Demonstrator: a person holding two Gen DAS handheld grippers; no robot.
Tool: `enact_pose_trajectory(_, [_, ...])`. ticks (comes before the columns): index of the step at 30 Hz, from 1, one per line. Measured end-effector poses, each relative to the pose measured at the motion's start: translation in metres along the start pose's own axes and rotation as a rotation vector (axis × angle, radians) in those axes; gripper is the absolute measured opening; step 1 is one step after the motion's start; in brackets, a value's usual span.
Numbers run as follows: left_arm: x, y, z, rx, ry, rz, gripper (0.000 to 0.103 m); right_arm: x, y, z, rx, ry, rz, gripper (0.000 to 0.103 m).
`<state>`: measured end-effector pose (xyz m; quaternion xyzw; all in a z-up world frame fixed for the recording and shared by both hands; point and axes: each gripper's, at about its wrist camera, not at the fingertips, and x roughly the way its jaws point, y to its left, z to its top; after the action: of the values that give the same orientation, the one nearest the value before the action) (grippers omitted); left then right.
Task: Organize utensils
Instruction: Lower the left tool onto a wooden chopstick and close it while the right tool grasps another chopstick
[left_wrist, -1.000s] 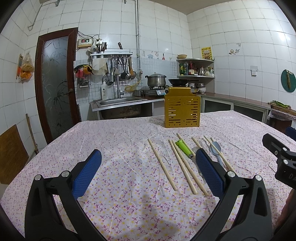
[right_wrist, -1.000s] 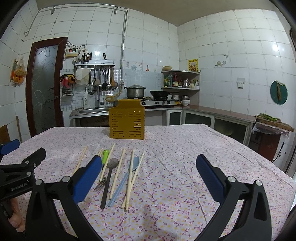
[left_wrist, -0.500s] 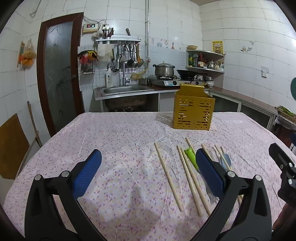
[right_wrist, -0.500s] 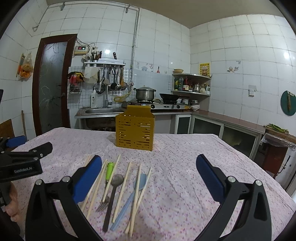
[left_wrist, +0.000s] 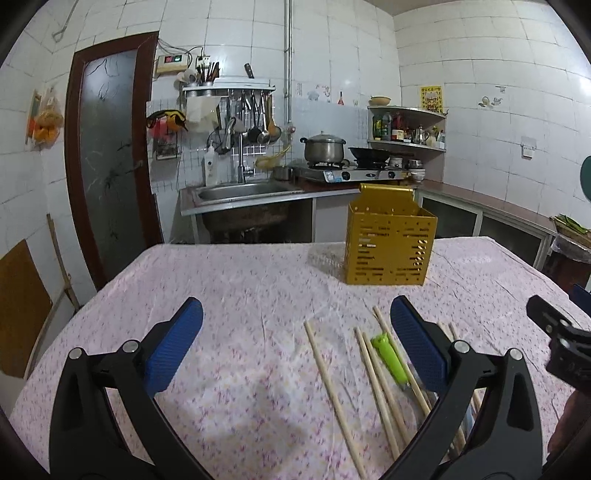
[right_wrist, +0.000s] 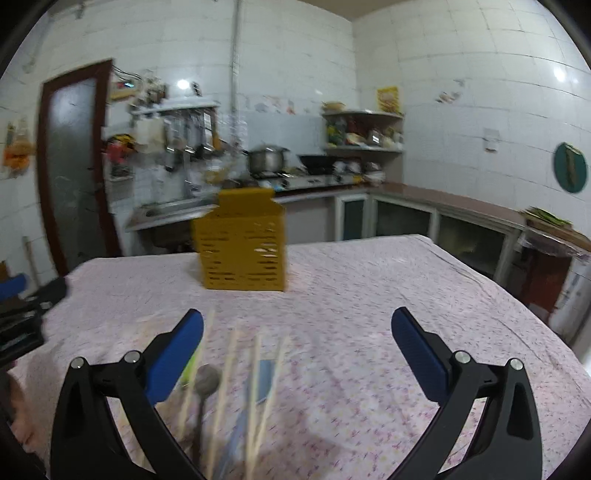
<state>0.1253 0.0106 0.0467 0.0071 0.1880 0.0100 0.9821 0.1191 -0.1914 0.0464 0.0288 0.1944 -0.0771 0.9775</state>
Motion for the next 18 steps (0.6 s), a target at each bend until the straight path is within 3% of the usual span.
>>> enact_pose_trajectory(4, [0.017, -0.003, 0.011, 0.005, 0.017, -0.026, 0.098, 0.025, 0.0, 0.007, 0.026, 0.016, -0.008, 0.099])
enact_pose_trajectory(10, [0.054, -0.008, 0.023, 0.007, 0.097, -0.049, 0.098, 0.081, 0.009, 0.002, 0.009, 0.156, 0.003, 0.099])
enact_pose_trajectory(14, [0.074, -0.006, 0.008, -0.033, 0.188, -0.076, 0.098, 0.096, 0.011, -0.014, 0.008, 0.207, 0.032, 0.099])
enact_pose_trajectory(18, [0.088, -0.009, -0.011, -0.023, 0.25, -0.078, 0.098, 0.103, 0.016, -0.021, -0.028, 0.214, -0.021, 0.099])
